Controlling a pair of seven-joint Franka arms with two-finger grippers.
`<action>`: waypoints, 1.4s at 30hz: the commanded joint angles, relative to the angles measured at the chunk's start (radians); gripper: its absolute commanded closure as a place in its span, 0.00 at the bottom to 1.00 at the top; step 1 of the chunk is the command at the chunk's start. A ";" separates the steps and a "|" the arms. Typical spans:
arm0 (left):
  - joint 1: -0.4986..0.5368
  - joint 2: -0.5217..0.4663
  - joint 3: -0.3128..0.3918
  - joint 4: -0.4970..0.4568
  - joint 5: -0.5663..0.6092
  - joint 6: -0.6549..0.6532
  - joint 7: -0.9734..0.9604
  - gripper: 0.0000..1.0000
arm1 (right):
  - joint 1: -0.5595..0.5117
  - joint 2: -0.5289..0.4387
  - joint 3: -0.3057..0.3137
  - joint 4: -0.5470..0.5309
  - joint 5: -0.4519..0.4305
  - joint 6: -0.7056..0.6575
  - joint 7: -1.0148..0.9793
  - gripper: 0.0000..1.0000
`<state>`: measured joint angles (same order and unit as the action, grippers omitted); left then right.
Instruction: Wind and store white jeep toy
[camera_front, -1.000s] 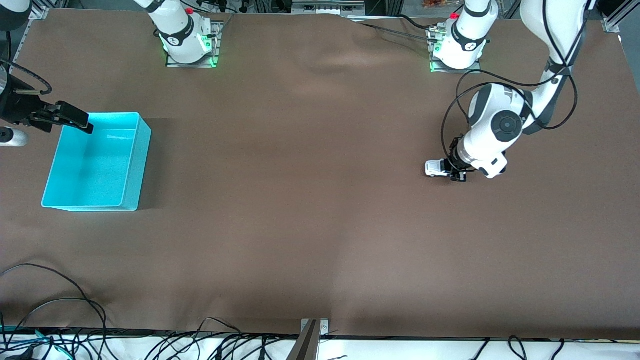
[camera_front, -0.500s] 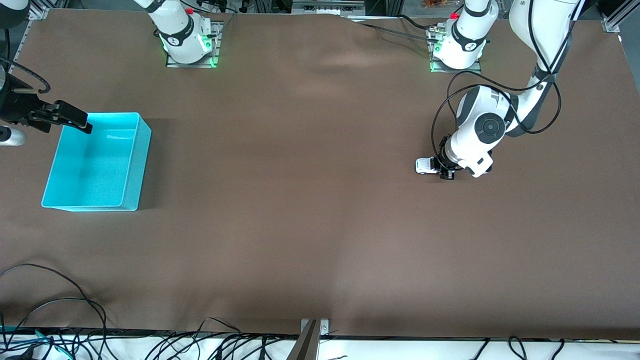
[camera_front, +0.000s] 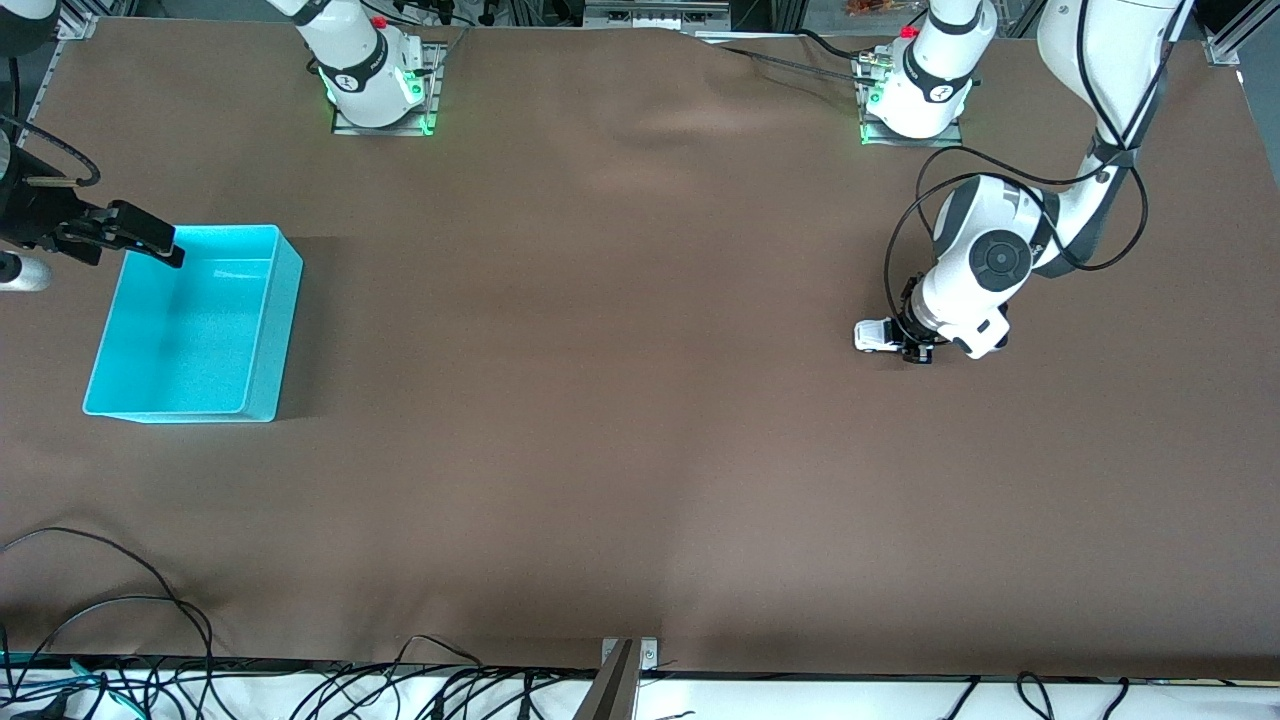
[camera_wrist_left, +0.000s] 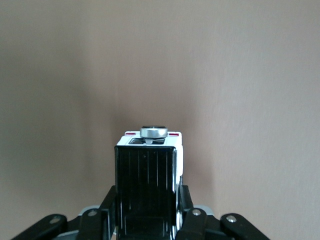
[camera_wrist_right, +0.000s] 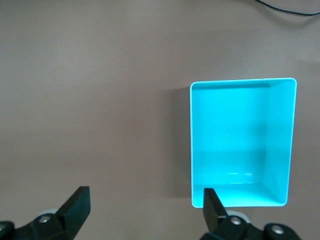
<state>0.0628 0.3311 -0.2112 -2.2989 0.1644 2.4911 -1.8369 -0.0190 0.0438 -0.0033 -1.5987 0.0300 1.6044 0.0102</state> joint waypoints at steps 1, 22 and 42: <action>0.043 0.045 0.004 0.007 0.064 0.034 -0.007 0.90 | 0.001 0.007 0.000 0.025 0.007 -0.007 -0.006 0.00; 0.196 0.088 0.001 0.013 0.236 0.064 -0.004 0.89 | -0.001 0.008 -0.001 0.023 0.007 -0.006 -0.006 0.00; 0.322 0.123 -0.001 0.024 0.420 0.104 -0.004 0.63 | 0.001 0.008 0.000 0.025 0.008 -0.006 -0.006 0.00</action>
<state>0.3656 0.3449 -0.2110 -2.3013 0.5370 2.5391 -1.8355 -0.0189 0.0438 -0.0030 -1.5977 0.0300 1.6044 0.0102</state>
